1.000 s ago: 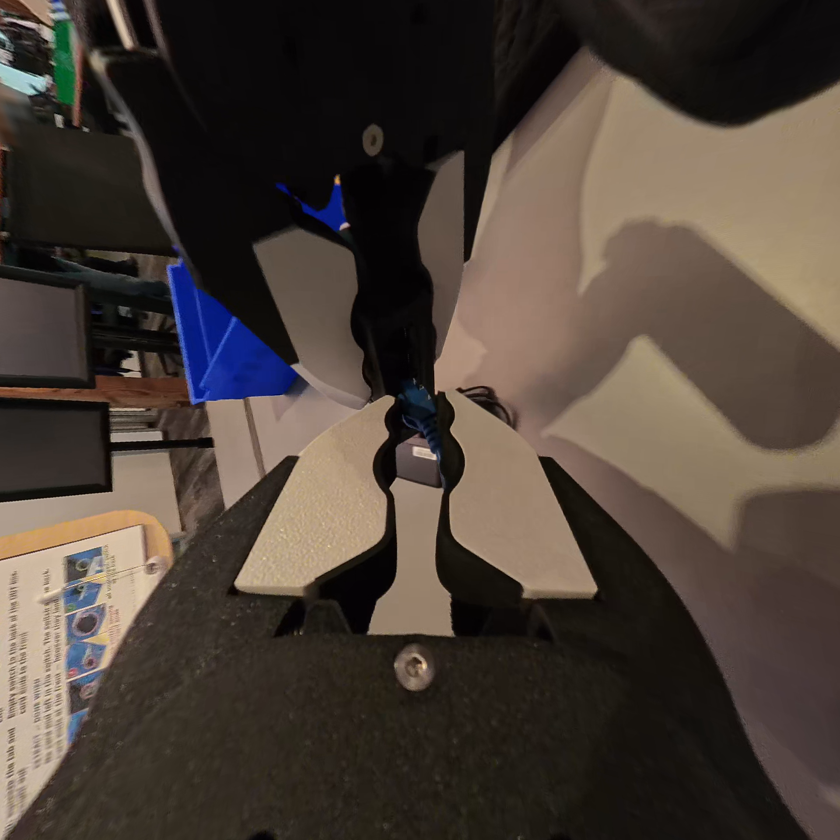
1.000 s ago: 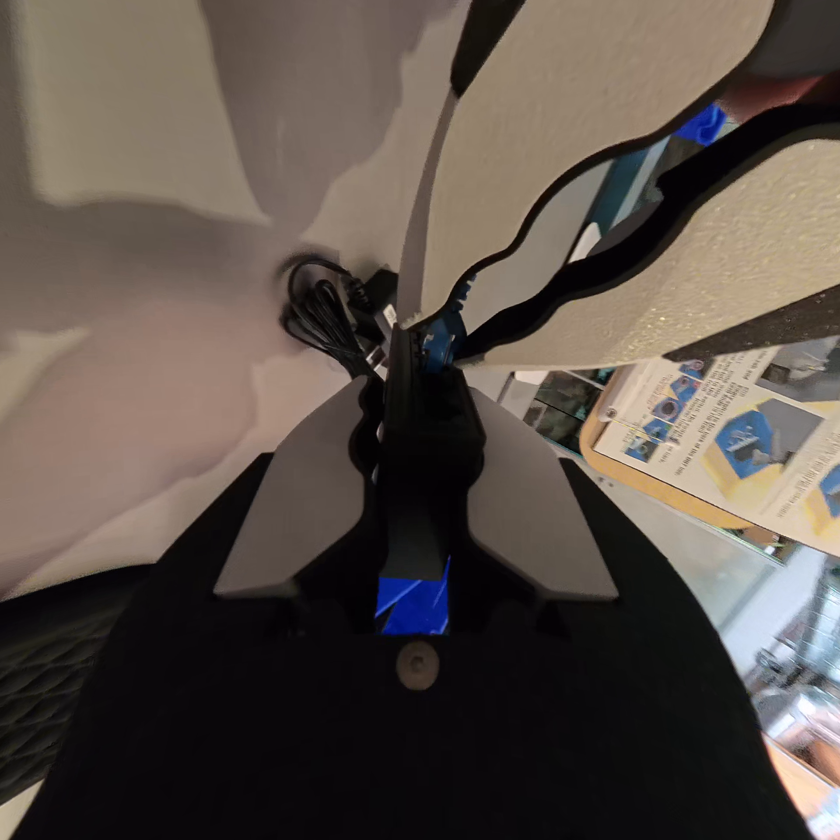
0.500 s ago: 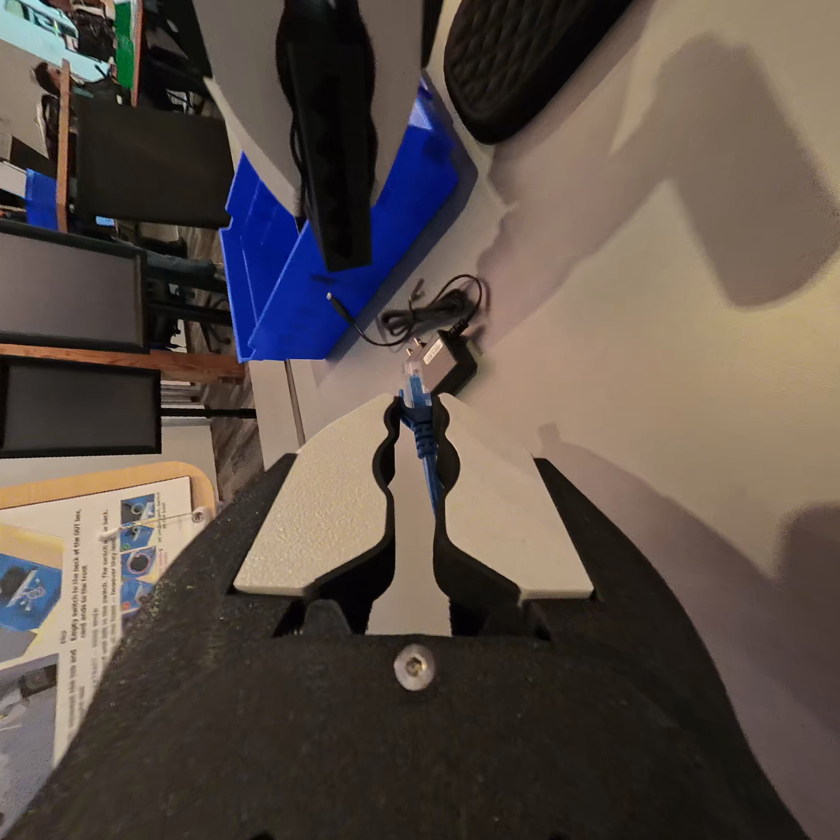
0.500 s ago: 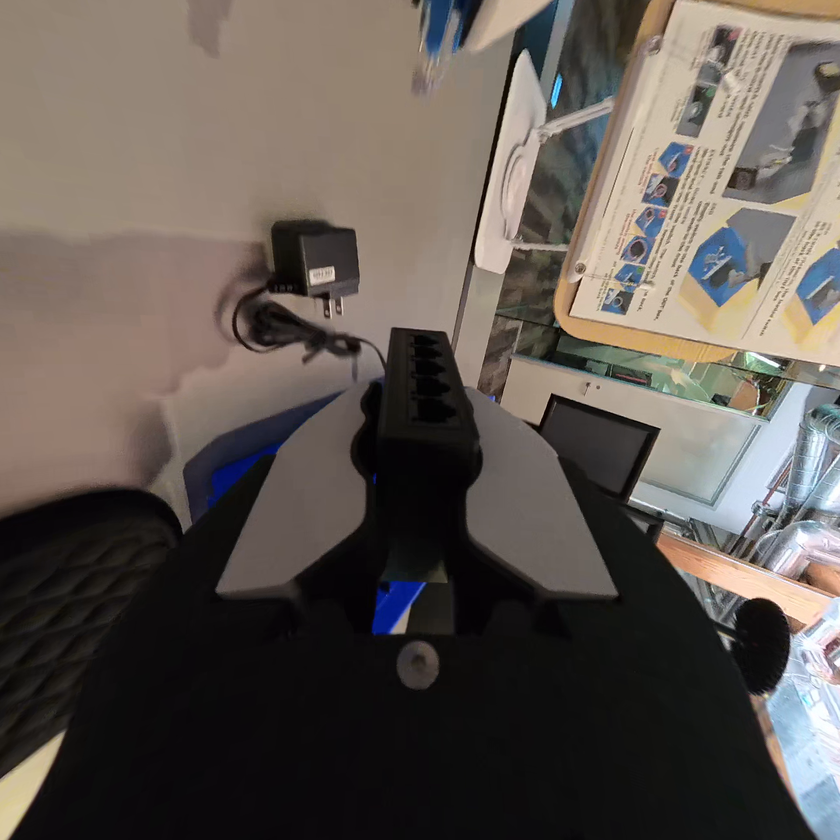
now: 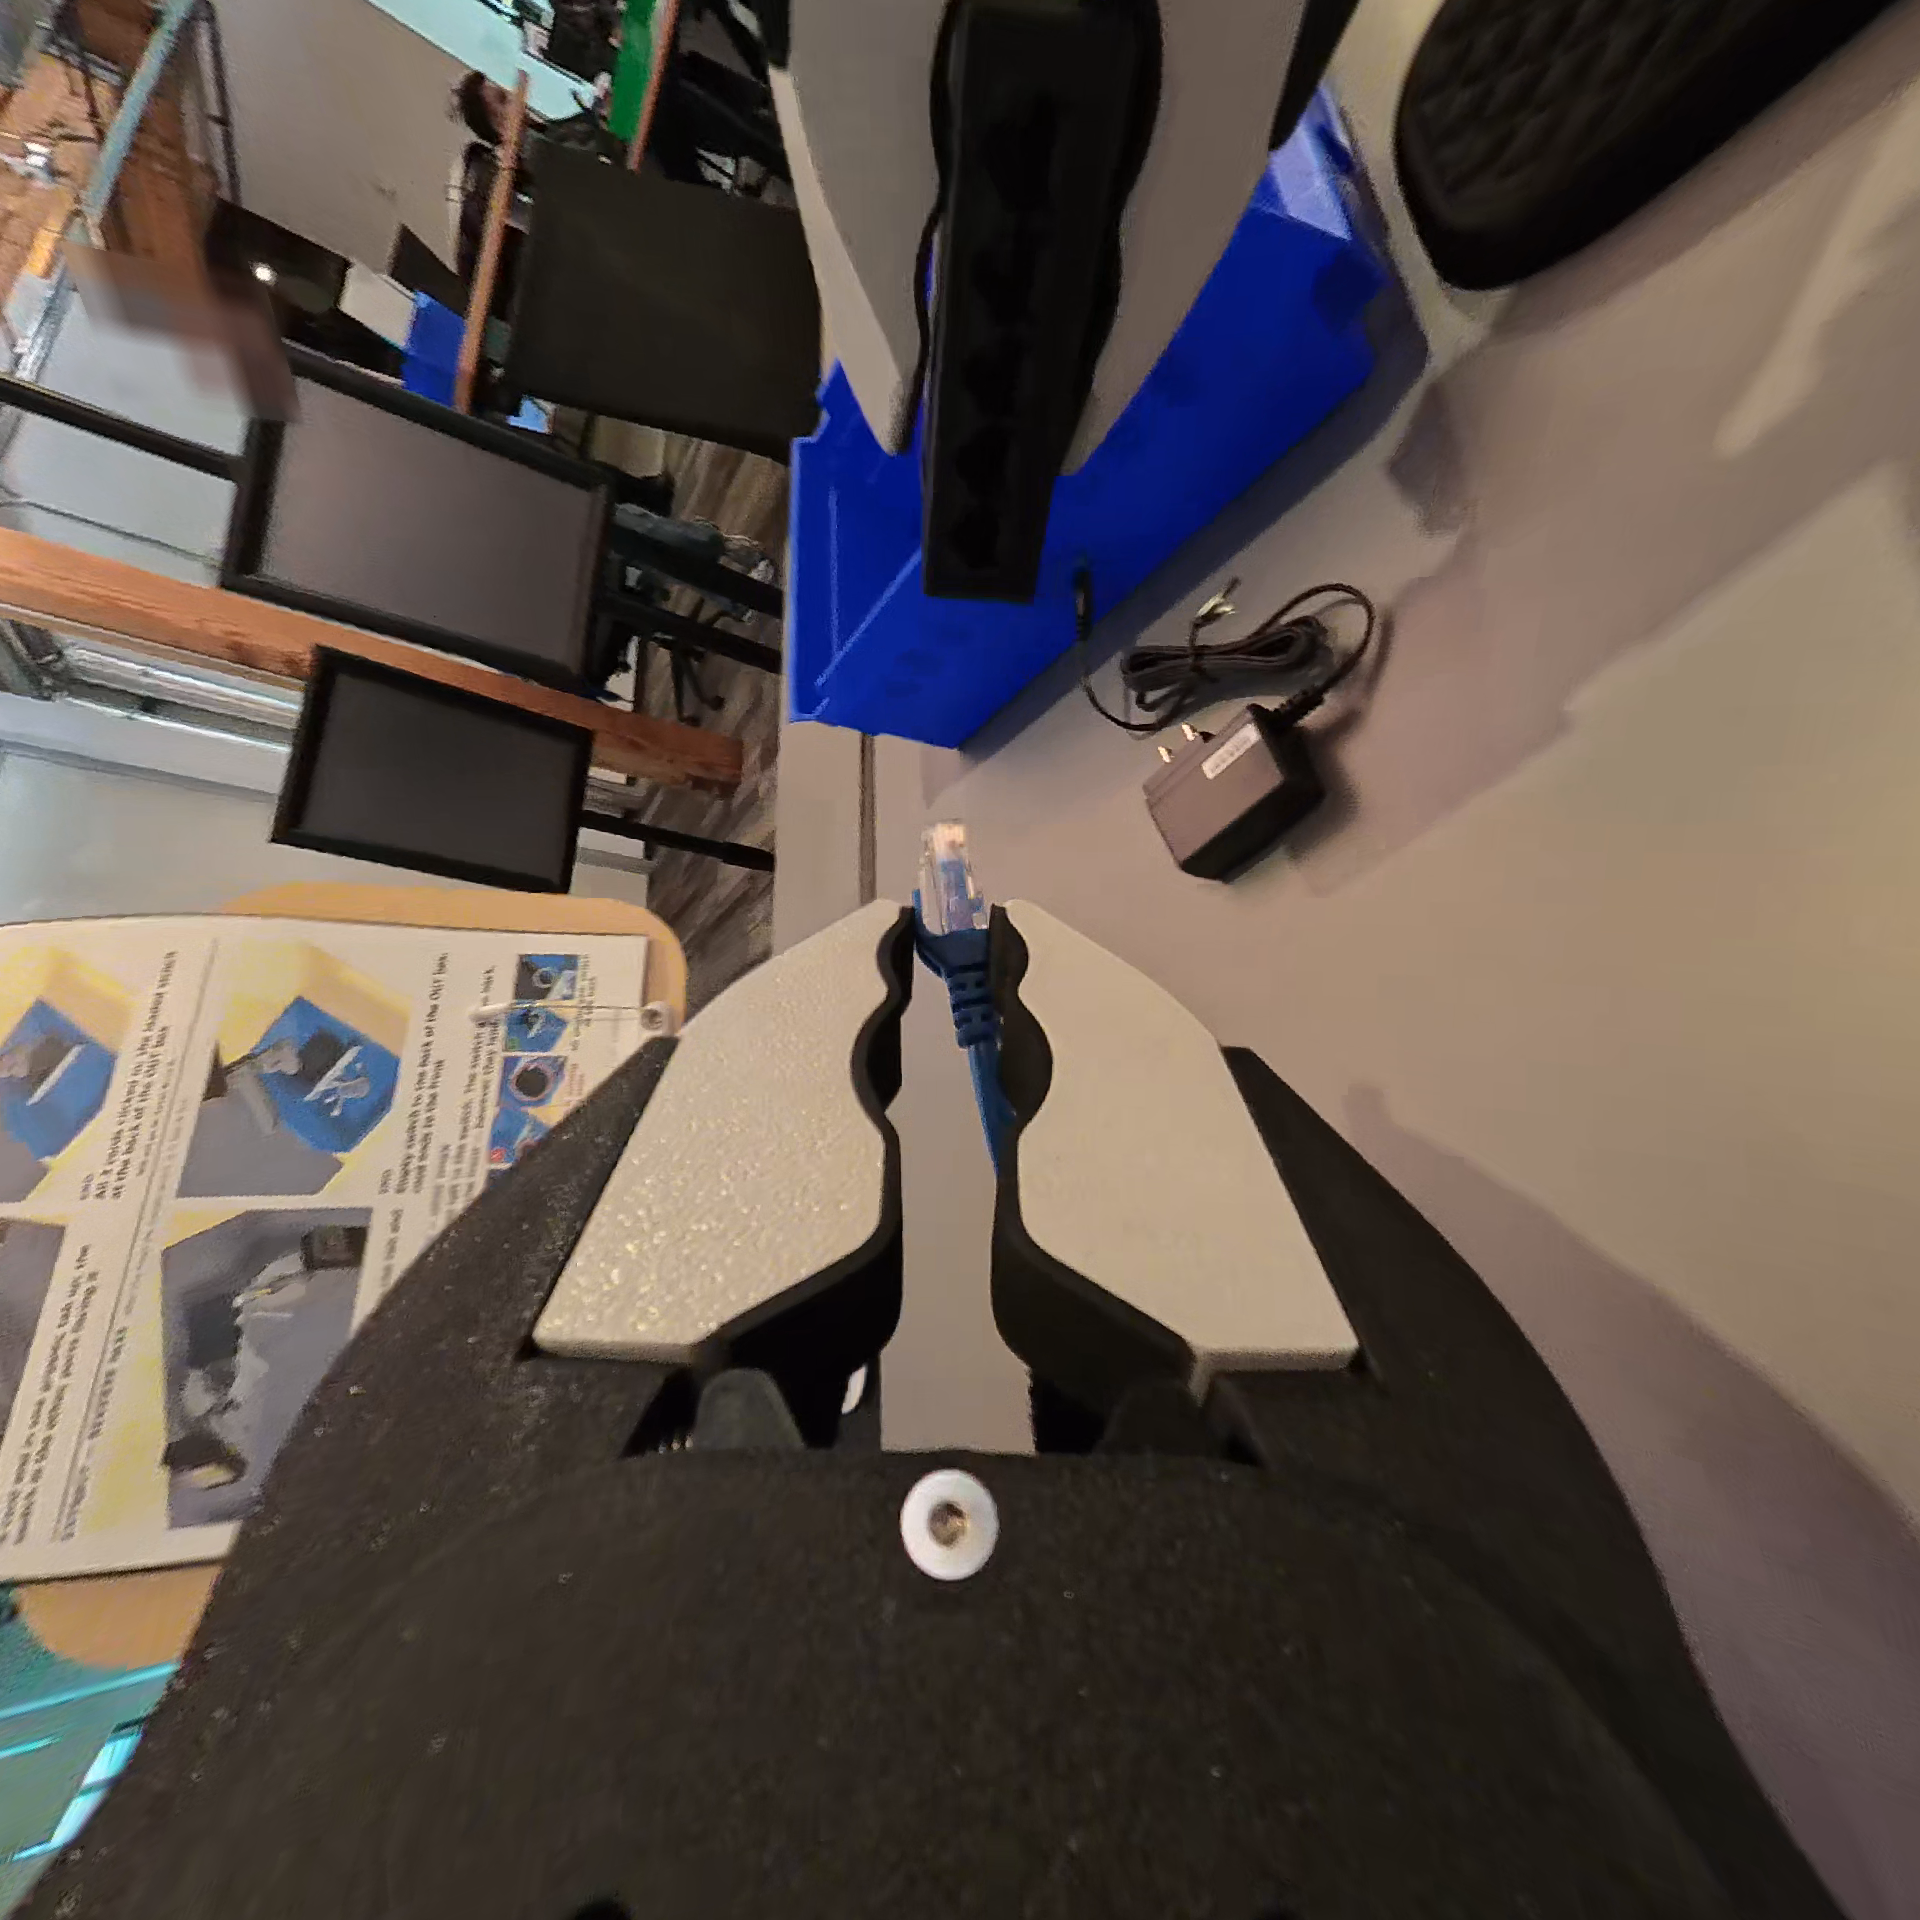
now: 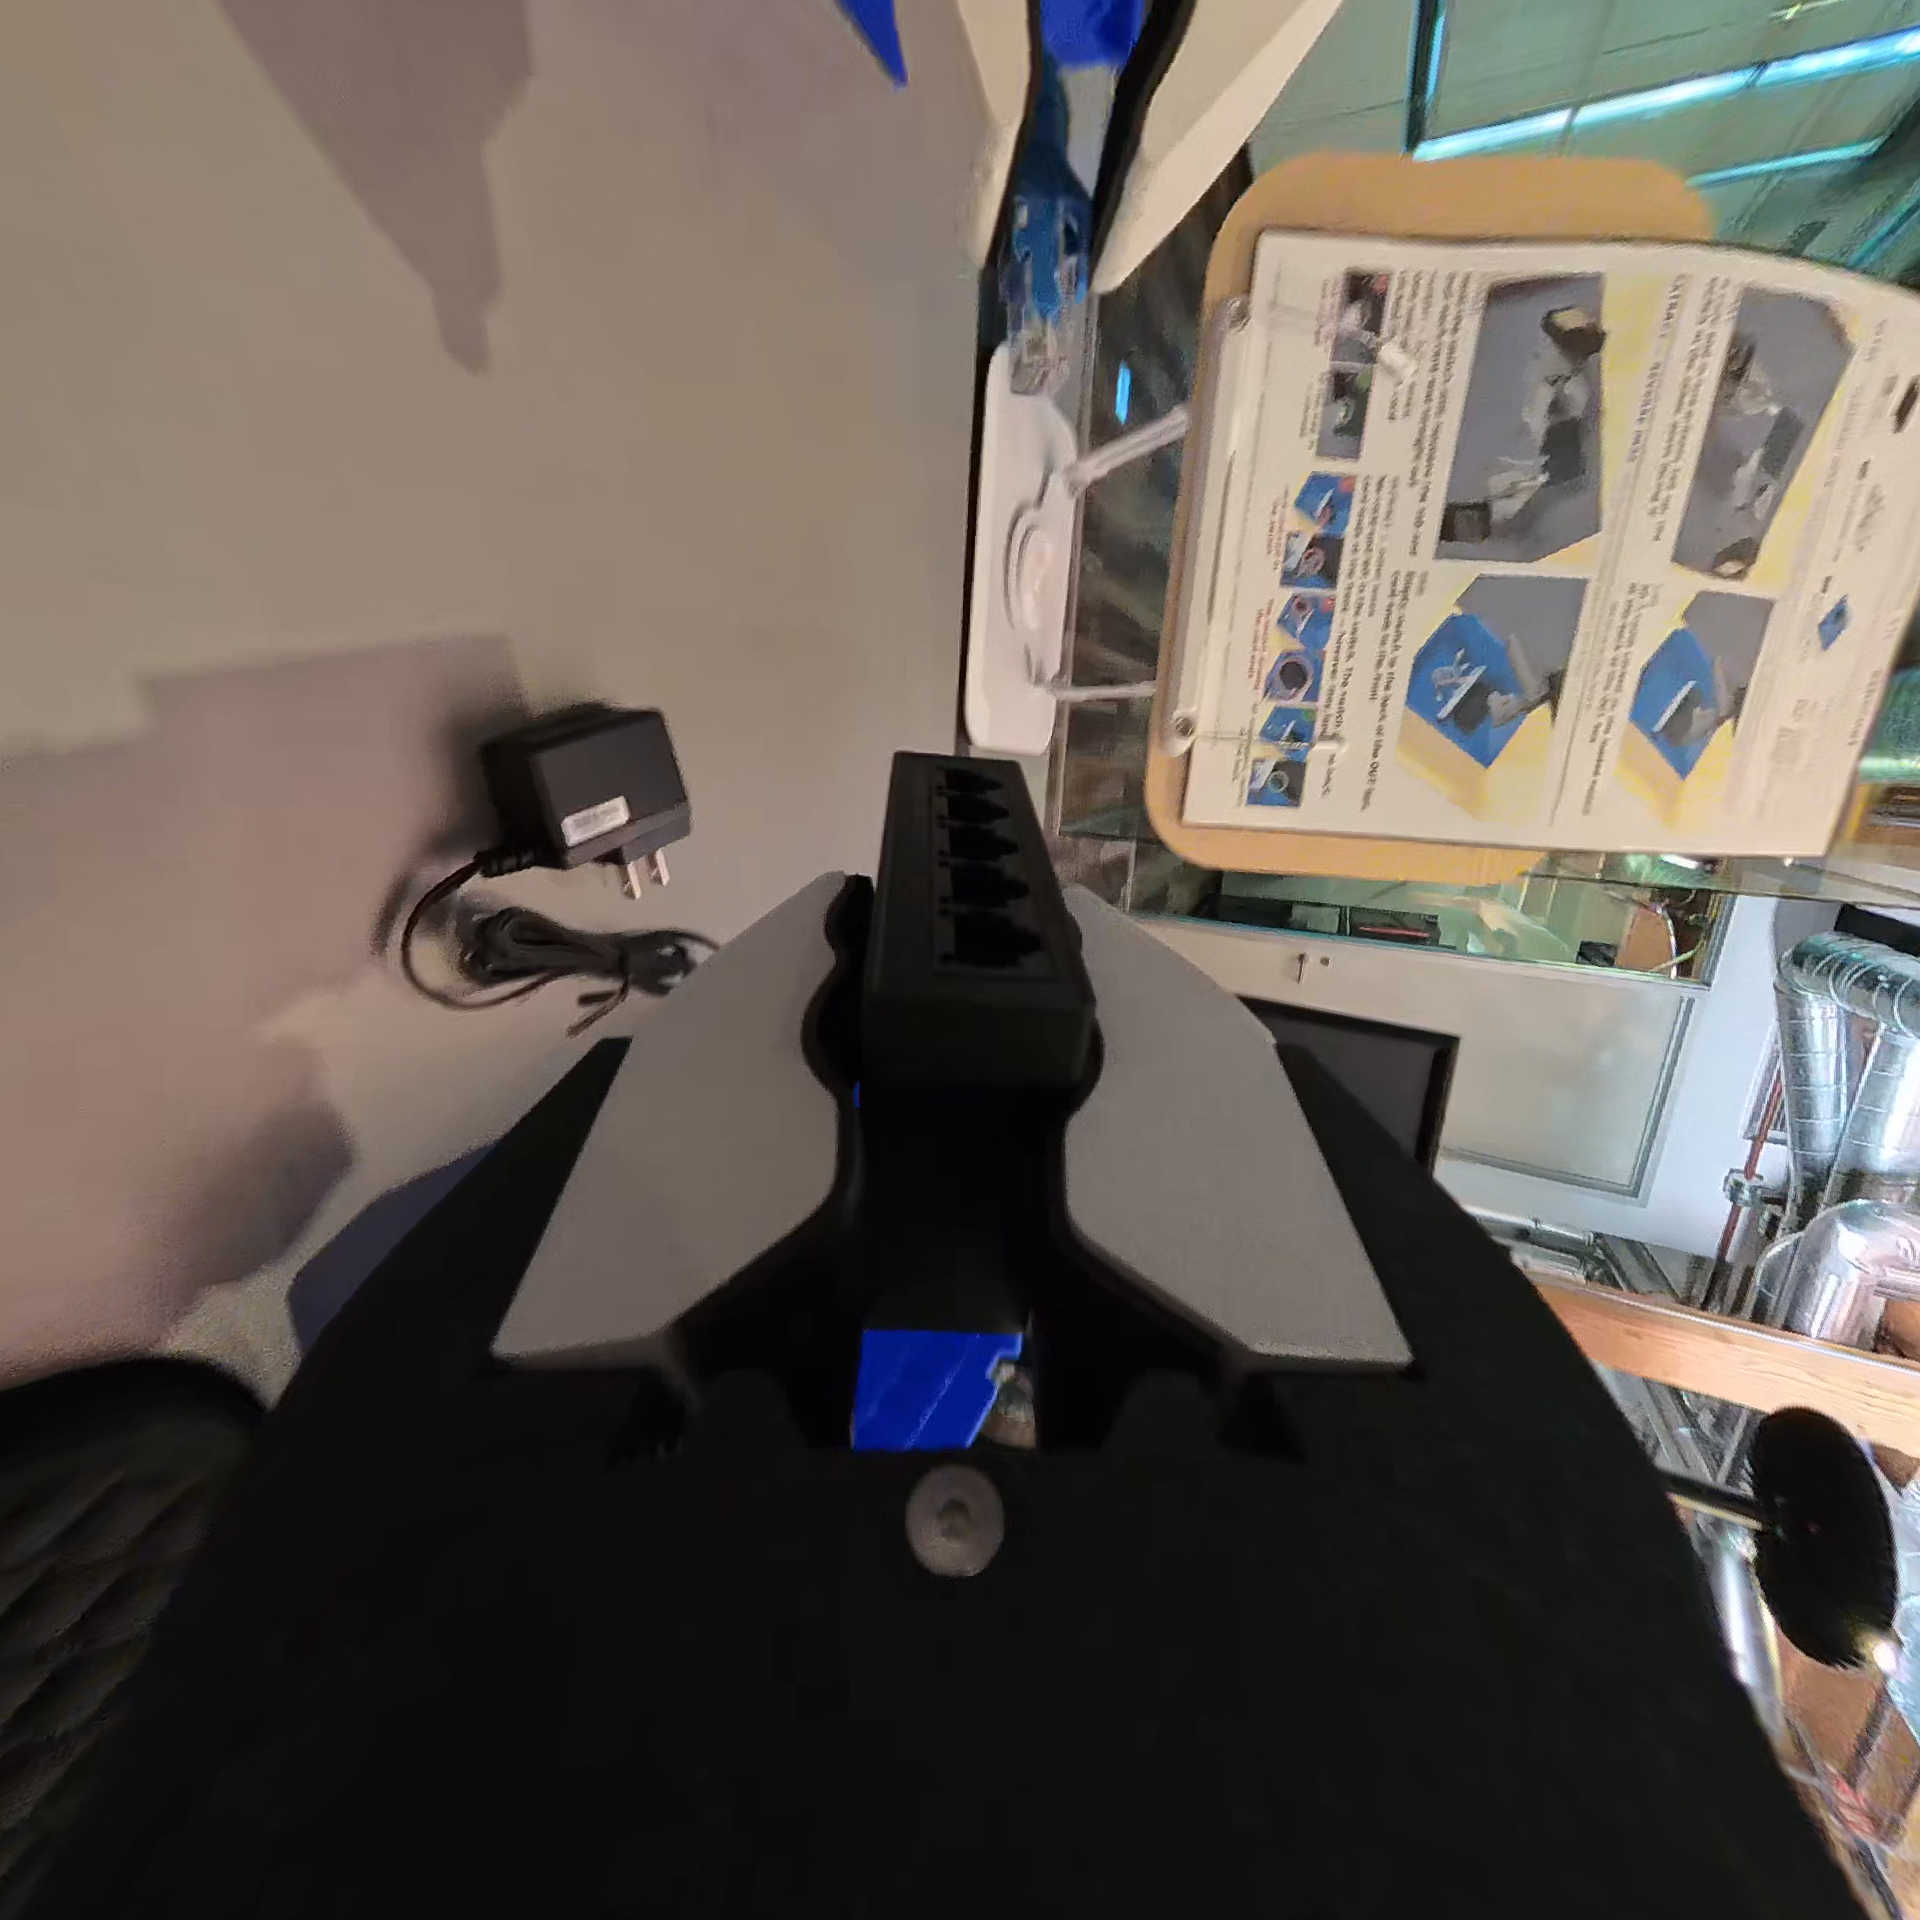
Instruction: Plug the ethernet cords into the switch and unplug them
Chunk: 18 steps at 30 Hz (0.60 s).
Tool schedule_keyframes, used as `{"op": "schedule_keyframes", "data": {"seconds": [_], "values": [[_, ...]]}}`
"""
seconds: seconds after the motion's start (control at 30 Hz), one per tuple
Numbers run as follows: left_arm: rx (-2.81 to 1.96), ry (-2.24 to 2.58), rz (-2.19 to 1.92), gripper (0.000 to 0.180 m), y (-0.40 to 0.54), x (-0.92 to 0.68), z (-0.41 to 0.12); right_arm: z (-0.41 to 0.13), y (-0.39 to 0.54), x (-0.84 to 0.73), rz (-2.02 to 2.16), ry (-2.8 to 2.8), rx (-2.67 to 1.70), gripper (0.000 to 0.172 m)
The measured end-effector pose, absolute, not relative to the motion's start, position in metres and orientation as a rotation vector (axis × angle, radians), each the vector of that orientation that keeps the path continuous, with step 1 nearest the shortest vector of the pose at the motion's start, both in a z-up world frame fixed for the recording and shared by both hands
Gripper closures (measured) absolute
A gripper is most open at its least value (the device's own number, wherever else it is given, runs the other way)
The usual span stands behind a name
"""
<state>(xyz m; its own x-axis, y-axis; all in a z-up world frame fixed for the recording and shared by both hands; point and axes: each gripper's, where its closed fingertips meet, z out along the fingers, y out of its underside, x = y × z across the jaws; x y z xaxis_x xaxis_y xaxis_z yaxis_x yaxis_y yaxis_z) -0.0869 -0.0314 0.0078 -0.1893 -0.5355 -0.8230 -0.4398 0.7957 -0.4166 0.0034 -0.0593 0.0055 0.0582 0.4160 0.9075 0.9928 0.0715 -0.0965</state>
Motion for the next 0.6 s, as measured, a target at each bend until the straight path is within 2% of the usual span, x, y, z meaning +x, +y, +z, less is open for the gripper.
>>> {"op": "schedule_keyframes", "data": {"seconds": [0.23,0.6], "values": [[-0.8,1.712,-0.101,0.168,-0.015,-0.114,0.042,0.049,-0.034,-0.023,-0.667,-1.454,-1.407,0.141],[-0.815,1.622,-0.21,0.168,-0.012,-0.128,0.065,0.093,0.004,-0.026,-0.509,-1.413,-1.458,0.14]]}}
